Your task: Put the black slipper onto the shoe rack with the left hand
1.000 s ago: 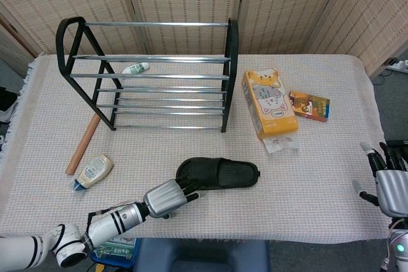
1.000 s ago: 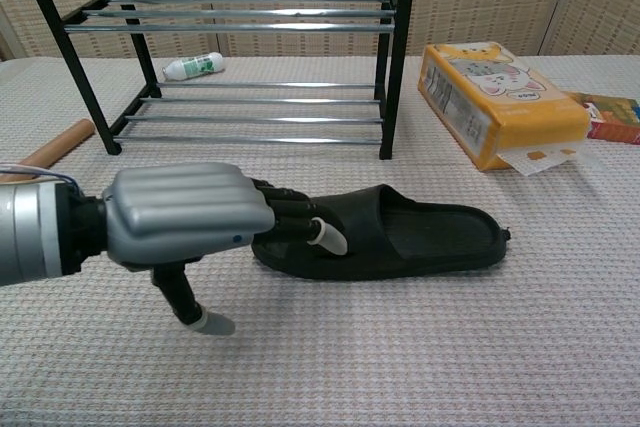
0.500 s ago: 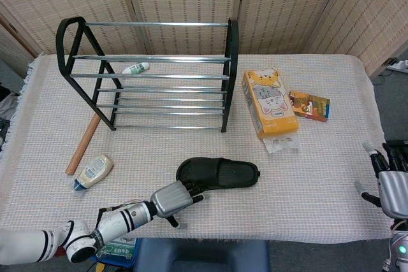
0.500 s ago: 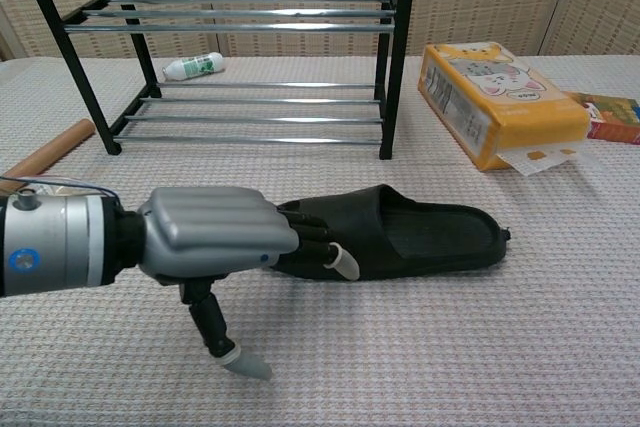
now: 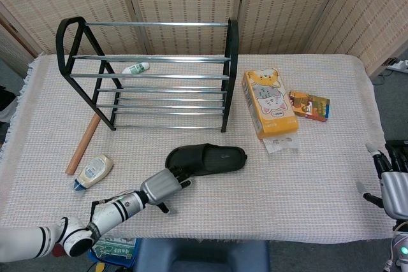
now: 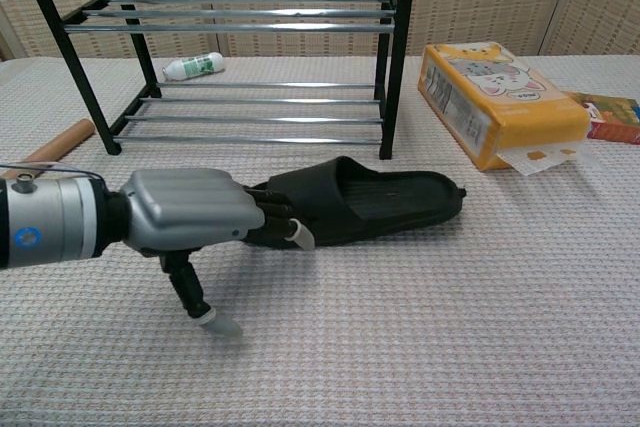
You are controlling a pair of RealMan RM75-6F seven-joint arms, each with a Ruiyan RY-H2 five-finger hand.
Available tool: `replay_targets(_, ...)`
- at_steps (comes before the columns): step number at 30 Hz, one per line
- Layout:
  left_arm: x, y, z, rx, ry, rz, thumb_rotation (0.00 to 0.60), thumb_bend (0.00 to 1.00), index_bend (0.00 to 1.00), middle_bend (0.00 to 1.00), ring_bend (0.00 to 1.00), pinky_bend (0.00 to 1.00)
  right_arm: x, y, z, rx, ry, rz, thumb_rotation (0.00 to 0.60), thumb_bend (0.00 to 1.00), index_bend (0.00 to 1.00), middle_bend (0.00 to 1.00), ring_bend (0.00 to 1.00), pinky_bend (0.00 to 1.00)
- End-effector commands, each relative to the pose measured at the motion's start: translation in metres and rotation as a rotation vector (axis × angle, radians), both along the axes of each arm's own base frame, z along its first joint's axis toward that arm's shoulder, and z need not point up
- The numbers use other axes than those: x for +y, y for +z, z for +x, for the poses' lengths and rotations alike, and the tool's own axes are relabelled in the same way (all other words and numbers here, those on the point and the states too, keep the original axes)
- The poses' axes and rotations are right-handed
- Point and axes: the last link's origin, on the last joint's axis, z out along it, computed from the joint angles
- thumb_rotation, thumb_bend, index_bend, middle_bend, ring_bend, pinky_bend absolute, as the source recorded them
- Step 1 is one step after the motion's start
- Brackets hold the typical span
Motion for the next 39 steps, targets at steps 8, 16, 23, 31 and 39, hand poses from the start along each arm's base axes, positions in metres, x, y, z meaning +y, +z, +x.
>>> replay_targets(8, 0.002, 0.051, -0.044, 0.076, 0.143, 0.122, 0.360, 0.21, 0.15, 0.10, 0.09, 0.26, 0.001, 0.000, 0.000, -0.003, 0.006, -0.004, 0.600, 0.26, 0.07, 0.19, 0.09, 0.11)
replay_targets(16, -0.017, 0.060, -0.009, -0.068, 0.061, 0.125, 0.418, 0.20, 0.16, 0.10, 0.09, 0.26, 0.002, 0.000, 0.002, -0.003, 0.014, -0.005, 0.600, 0.26, 0.07, 0.19, 0.09, 0.11)
replay_targets(23, -0.008, 0.043, 0.029, -0.153, -0.033, 0.108, 0.386, 0.21, 0.18, 0.10, 0.09, 0.26, 0.007, 0.002, 0.001, -0.009, 0.009, -0.010, 0.600, 0.26, 0.07, 0.19, 0.09, 0.11)
replay_targets(31, 0.018, 0.027, 0.055, -0.092, -0.091, 0.160, 0.365, 0.21, 0.20, 0.12, 0.09, 0.26, 0.012, 0.004, -0.003, -0.017, -0.003, -0.018, 0.600, 0.26, 0.07, 0.19, 0.09, 0.11)
replay_targets(39, 0.035, 0.008, 0.071, -0.008, -0.112, 0.172, 0.332, 0.20, 0.25, 0.17, 0.09, 0.26, 0.014, 0.002, -0.006, -0.027, -0.010, -0.012, 0.600, 0.26, 0.07, 0.19, 0.09, 0.11)
